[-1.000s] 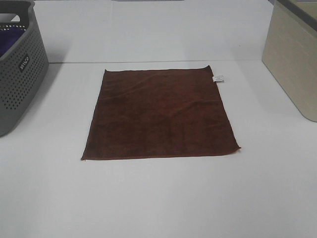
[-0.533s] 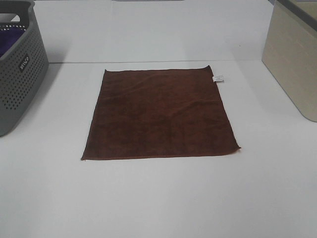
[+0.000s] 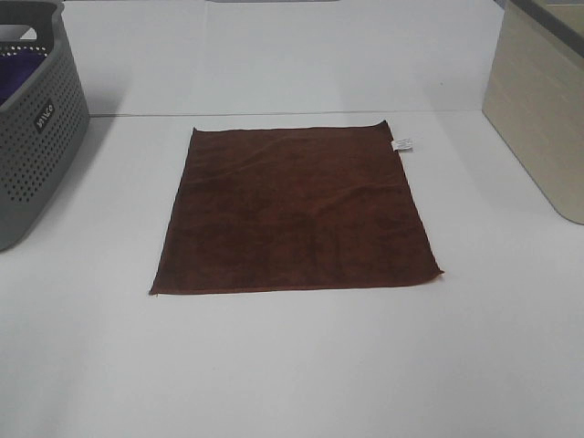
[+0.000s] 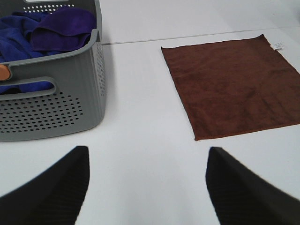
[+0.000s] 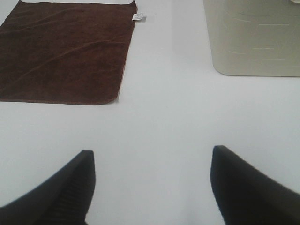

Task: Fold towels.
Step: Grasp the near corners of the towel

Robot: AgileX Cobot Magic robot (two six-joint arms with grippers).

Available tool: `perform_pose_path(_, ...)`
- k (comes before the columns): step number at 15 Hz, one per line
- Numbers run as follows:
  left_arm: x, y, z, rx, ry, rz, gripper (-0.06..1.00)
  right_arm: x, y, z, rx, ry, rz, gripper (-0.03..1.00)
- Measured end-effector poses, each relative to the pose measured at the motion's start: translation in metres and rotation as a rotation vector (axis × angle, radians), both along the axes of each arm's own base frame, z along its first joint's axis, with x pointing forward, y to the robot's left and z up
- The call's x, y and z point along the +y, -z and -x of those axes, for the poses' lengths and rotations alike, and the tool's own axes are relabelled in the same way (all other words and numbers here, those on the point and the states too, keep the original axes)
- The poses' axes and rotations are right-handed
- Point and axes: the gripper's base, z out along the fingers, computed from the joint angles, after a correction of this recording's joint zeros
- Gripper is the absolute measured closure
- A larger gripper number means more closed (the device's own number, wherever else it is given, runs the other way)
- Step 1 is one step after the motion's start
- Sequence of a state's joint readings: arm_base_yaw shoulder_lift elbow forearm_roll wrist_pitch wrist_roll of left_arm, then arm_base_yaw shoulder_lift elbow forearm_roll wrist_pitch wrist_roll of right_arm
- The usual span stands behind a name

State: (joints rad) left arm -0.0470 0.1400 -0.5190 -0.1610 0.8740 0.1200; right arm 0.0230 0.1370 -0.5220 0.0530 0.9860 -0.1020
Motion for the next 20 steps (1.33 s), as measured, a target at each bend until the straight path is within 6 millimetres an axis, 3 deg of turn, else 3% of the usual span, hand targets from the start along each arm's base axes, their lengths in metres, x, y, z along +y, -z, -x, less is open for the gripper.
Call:
perform_pose_path(5, -0.005, -0.002, -0.050, 0.094, -0.005, 0.076, 0.27, 0.000, -0.006, -0.046, 0.029, 0.011, -0.004, 0.30)
perform_pose_path(9, -0.013, 0.010, -0.096, 0.226, -0.024, 0.234, 0.27, 0.006, 0.002, -0.091, 0.117, 0.015, -0.080, 0.31)
perform_pose_path(14, -0.024, 0.053, -0.156, 0.480, -0.055, 0.403, 0.27, 0.011, 0.039, -0.153, 0.297, 0.066, -0.182, 0.35)
perform_pose_path(17, -0.032, 0.089, -0.182, 0.649, -0.065, 0.476, 0.27, 0.015, 0.068, -0.180, 0.455, 0.094, -0.243, 0.35)
perform_pose_path(20, -0.037, 0.112, -0.208, 0.734, -0.068, 0.528, 0.27, 0.023, 0.080, -0.213, 0.609, 0.055, -0.289, 0.35)
